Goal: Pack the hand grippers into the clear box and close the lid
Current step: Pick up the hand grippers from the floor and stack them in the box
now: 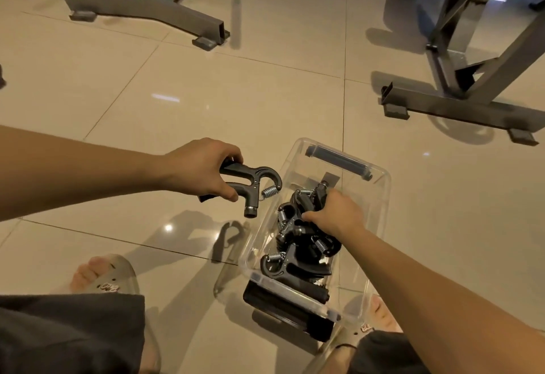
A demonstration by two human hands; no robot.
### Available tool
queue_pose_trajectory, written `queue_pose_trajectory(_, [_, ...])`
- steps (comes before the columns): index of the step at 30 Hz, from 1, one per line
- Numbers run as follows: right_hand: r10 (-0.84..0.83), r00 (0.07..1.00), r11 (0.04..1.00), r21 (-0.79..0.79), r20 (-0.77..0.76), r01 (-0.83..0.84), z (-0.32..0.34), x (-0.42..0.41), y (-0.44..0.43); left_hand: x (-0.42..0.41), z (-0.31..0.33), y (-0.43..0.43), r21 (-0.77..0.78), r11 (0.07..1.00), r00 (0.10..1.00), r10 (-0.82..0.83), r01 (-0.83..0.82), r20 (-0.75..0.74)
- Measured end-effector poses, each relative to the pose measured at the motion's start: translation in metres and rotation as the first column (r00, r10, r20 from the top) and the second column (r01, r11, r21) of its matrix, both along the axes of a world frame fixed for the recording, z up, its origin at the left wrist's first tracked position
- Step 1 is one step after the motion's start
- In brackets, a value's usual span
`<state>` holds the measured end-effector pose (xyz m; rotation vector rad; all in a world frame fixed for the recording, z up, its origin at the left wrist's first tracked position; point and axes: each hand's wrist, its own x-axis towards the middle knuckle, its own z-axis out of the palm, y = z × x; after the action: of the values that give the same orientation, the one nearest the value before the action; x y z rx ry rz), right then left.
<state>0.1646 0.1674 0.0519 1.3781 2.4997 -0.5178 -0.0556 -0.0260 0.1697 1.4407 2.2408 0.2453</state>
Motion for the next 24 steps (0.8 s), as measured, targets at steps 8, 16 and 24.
queue_pose_trajectory(8, [-0.023,1.0,0.999,-0.034,-0.012,0.023,-0.012,0.004,0.004,-0.01,-0.011,0.014,-0.014,0.998,0.997,-0.055,0.055,0.049])
queue_pose_trajectory(16, [0.447,0.885,0.887,0.067,0.126,-0.457,0.0,0.017,0.004,-0.008,-0.023,0.024,-0.029,0.99,0.984,-0.135,0.139,0.116])
queue_pose_trajectory(24, [0.546,0.822,0.818,0.108,0.165,-0.565,0.003,0.021,0.013,-0.008,-0.028,0.027,-0.007,0.989,0.981,-0.148,0.15,0.125])
